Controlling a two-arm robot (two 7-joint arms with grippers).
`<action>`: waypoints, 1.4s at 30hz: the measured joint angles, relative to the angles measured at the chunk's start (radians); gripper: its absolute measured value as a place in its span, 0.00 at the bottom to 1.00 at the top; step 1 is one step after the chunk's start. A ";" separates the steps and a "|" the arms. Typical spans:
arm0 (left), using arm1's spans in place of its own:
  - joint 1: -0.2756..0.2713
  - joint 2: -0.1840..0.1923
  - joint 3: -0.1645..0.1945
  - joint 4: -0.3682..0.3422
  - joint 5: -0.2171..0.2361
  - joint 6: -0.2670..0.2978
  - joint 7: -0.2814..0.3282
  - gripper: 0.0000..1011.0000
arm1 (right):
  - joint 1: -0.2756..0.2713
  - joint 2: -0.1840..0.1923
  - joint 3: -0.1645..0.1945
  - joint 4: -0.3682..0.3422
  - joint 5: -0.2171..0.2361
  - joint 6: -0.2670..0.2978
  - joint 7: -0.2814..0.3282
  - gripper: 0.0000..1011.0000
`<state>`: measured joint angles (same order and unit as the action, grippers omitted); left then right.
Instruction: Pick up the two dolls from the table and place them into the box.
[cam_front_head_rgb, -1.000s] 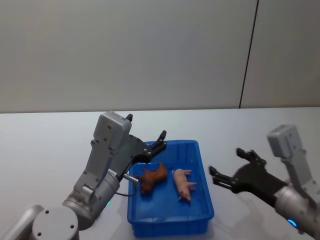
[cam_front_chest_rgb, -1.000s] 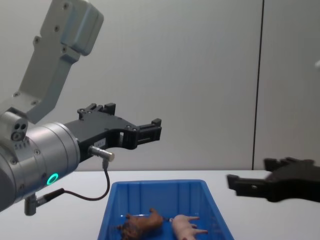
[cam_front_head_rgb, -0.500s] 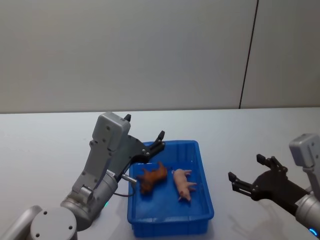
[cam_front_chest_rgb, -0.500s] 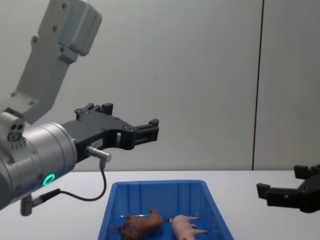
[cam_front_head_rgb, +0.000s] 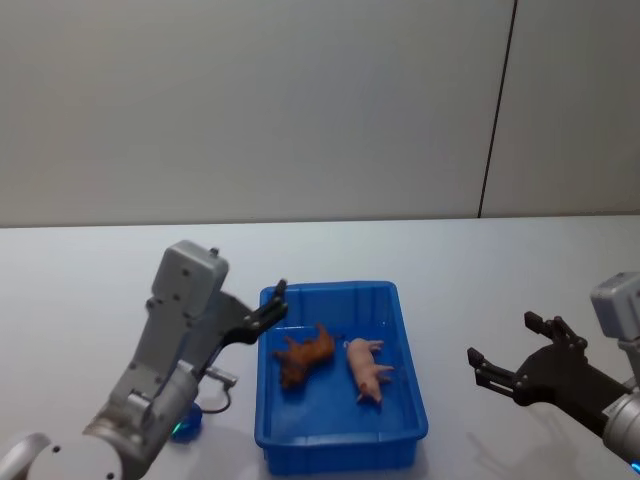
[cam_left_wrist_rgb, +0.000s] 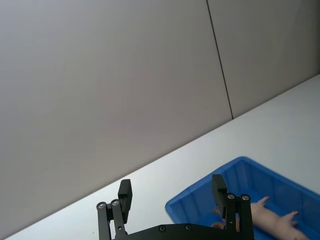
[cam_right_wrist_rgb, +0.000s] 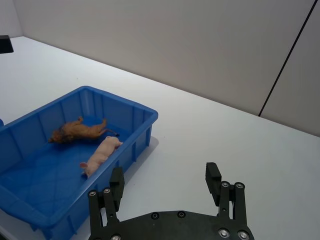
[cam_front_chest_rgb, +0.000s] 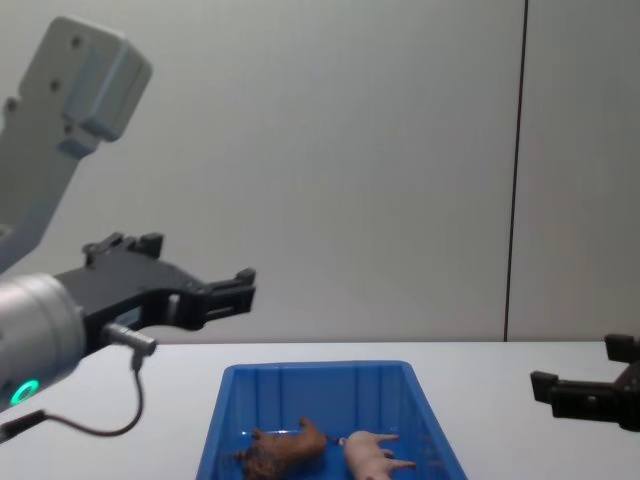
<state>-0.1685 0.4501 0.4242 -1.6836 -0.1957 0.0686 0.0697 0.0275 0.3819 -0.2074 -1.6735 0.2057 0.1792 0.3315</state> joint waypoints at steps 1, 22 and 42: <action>0.008 0.008 -0.004 -0.004 -0.005 0.006 0.005 0.99 | -0.001 0.001 0.001 -0.001 0.000 0.000 0.000 0.99; 0.101 0.087 -0.048 0.027 -0.143 -0.013 0.005 0.99 | -0.007 0.008 0.004 -0.004 0.003 -0.003 -0.003 0.99; 0.195 0.164 -0.082 0.033 -0.250 0.002 -0.024 0.99 | -0.009 0.009 0.005 -0.005 0.003 -0.003 -0.003 0.99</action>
<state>0.0264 0.6137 0.3424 -1.6506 -0.4458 0.0703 0.0458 0.0186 0.3913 -0.2022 -1.6783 0.2090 0.1766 0.3285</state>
